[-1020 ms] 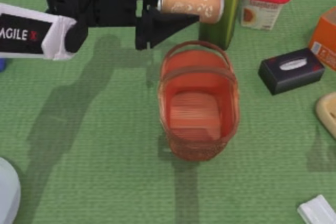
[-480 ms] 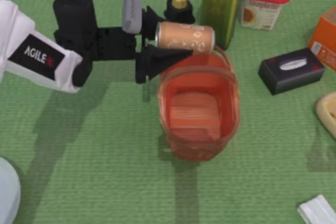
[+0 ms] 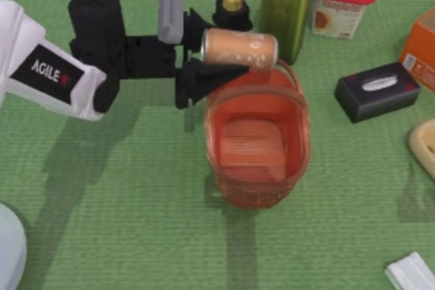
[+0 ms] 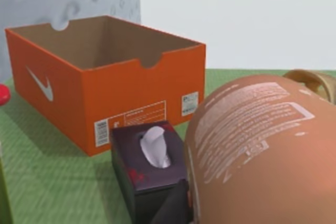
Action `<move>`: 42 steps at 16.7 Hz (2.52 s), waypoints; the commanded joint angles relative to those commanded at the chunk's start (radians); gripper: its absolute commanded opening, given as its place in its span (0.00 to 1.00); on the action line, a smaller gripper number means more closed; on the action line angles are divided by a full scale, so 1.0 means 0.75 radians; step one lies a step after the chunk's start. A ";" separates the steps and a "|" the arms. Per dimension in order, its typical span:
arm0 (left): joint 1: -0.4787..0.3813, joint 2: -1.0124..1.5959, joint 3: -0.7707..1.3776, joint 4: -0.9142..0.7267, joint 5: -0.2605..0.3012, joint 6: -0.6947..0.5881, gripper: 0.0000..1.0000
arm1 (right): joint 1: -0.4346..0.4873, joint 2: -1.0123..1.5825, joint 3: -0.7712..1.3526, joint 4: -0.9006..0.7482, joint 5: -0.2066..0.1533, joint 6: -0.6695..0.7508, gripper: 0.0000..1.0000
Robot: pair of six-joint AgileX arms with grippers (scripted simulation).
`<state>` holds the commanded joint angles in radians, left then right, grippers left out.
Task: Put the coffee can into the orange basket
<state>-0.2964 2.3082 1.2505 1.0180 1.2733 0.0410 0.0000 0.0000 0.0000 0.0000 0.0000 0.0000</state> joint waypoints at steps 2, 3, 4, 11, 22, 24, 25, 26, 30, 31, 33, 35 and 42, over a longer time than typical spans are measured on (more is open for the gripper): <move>0.000 0.000 0.000 0.000 0.000 0.000 0.60 | 0.000 0.000 0.000 0.000 0.000 0.000 1.00; 0.000 0.000 0.000 0.000 0.000 0.000 0.68 | 0.000 0.000 0.000 0.000 0.000 0.000 1.00; 0.000 0.000 0.000 0.000 0.000 0.000 0.75 | 0.000 0.000 0.000 0.000 0.000 0.000 1.00; 0.000 0.000 0.000 0.000 0.000 0.000 1.00 | 0.000 0.000 0.000 0.000 0.000 0.000 1.00; 0.036 -0.181 -0.095 -0.100 -0.127 -0.045 1.00 | 0.085 0.202 0.203 -0.170 -0.016 -0.113 1.00; 0.068 -0.342 -0.171 -0.176 -0.227 -0.074 1.00 | 0.144 0.379 0.381 -0.305 -0.021 -0.199 1.00; 0.086 -0.438 -0.214 -0.218 -0.284 -0.087 1.00 | 0.176 0.486 0.491 -0.383 -0.021 -0.249 1.00; 0.107 -0.551 -0.265 -0.266 -0.349 -0.102 1.00 | 0.210 0.605 0.615 -0.467 -0.021 -0.302 1.00; 0.193 -1.068 -0.500 -0.479 -0.633 -0.144 1.00 | 0.352 1.160 1.192 -0.845 -0.013 -0.536 1.00; 0.214 -1.207 -0.565 -0.535 -0.706 -0.150 1.00 | 0.389 1.310 1.350 -0.946 -0.010 -0.599 1.00; 0.255 -1.504 -0.709 -0.654 -0.860 -0.157 1.00 | 0.464 1.617 1.671 -1.152 -0.004 -0.725 1.00; 0.293 -1.805 -0.861 -0.775 -1.013 -0.156 1.00 | 0.539 1.923 1.991 -1.355 0.002 -0.850 1.00; 0.390 -2.714 -1.387 -1.165 -1.480 -0.105 1.00 | 0.769 2.837 2.944 -1.956 0.012 -1.224 1.00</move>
<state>-0.0042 0.2726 0.2103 0.1442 0.1635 -0.0374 0.5766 2.1280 2.2083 -1.4670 0.0092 -0.9180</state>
